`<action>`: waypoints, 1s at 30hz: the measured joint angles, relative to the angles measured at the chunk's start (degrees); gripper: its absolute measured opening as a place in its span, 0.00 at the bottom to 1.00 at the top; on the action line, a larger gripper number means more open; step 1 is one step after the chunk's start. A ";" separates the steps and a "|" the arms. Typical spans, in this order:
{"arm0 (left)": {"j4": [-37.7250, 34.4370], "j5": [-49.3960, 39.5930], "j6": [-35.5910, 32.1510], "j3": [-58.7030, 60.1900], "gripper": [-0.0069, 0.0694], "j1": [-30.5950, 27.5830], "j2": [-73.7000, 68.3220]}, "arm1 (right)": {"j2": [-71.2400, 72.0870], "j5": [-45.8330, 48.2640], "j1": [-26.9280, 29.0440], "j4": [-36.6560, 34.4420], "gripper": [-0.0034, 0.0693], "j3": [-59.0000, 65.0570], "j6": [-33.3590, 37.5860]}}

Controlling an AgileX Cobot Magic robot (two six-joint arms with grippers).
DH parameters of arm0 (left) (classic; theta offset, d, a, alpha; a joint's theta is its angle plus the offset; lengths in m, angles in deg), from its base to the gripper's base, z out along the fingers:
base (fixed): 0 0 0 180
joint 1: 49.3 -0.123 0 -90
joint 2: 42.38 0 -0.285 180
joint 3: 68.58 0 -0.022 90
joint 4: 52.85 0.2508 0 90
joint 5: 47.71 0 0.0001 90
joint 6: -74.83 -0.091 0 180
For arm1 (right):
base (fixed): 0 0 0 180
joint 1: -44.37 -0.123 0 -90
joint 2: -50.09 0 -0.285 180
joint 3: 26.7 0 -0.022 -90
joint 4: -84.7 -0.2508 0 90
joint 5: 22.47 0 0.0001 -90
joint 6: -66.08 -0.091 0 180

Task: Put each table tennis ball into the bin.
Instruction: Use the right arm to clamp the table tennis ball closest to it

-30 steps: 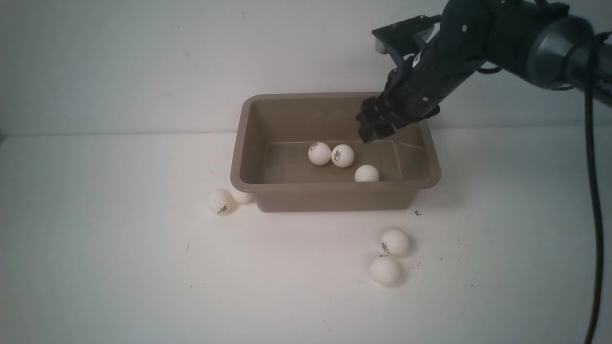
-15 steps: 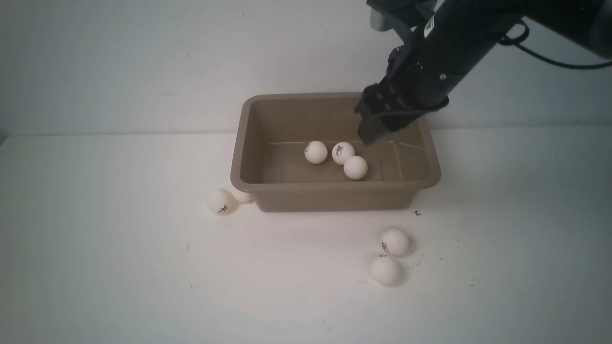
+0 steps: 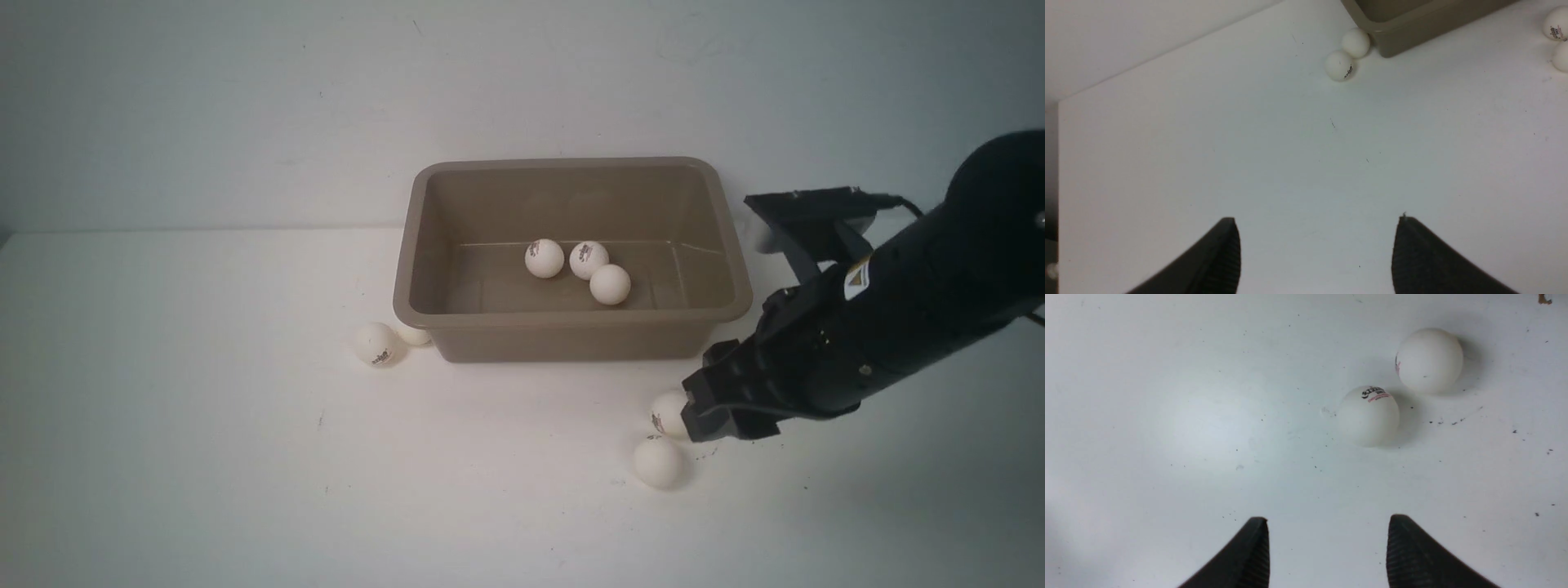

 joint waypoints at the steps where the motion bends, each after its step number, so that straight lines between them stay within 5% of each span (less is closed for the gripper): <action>1: 0.00 0.14 0.00 0.00 0.68 0.00 0.00 | -0.67 -0.50 -0.58 -0.06 0.54 0.45 -0.11; 17: -0.05 0.20 0.00 0.16 0.68 0.00 0.00 | -10.52 -4.30 -5.47 11.38 0.54 -0.01 -7.44; 30: -0.16 0.20 -1.17 0.16 0.68 0.00 0.00 | -17.88 0.04 -5.53 11.95 0.54 -9.45 -9.74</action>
